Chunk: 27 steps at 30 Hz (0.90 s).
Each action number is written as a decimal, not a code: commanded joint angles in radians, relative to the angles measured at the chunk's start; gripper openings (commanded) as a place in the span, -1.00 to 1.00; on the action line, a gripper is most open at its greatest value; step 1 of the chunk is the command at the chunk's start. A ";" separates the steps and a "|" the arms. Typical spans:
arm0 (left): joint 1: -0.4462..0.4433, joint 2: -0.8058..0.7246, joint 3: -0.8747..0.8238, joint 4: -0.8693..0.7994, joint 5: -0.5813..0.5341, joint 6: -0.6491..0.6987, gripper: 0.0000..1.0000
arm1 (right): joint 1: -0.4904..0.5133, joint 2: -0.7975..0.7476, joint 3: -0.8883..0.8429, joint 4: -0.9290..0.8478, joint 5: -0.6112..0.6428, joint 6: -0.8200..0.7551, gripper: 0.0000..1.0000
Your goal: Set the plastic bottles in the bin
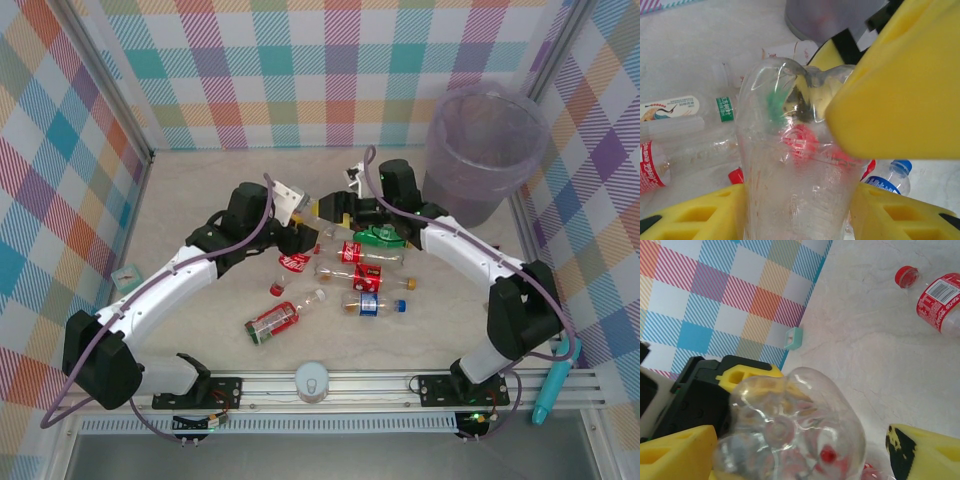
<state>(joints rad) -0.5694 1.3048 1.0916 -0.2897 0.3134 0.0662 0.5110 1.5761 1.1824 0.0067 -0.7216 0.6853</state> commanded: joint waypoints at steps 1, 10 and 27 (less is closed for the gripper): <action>-0.009 0.008 0.039 0.046 -0.001 -0.014 0.06 | 0.006 0.037 0.050 0.018 -0.039 0.015 0.67; -0.012 0.001 0.036 0.076 -0.030 -0.038 0.21 | 0.004 0.037 0.066 -0.026 -0.001 -0.013 0.28; -0.066 -0.200 -0.055 -0.376 -0.413 -0.199 0.92 | -0.311 -0.156 0.540 -0.505 0.395 -0.305 0.09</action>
<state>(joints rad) -0.6010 1.0901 1.0874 -0.5392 -0.0086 -0.0677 0.2501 1.4853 1.6150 -0.3992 -0.4461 0.4713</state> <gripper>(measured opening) 0.962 0.580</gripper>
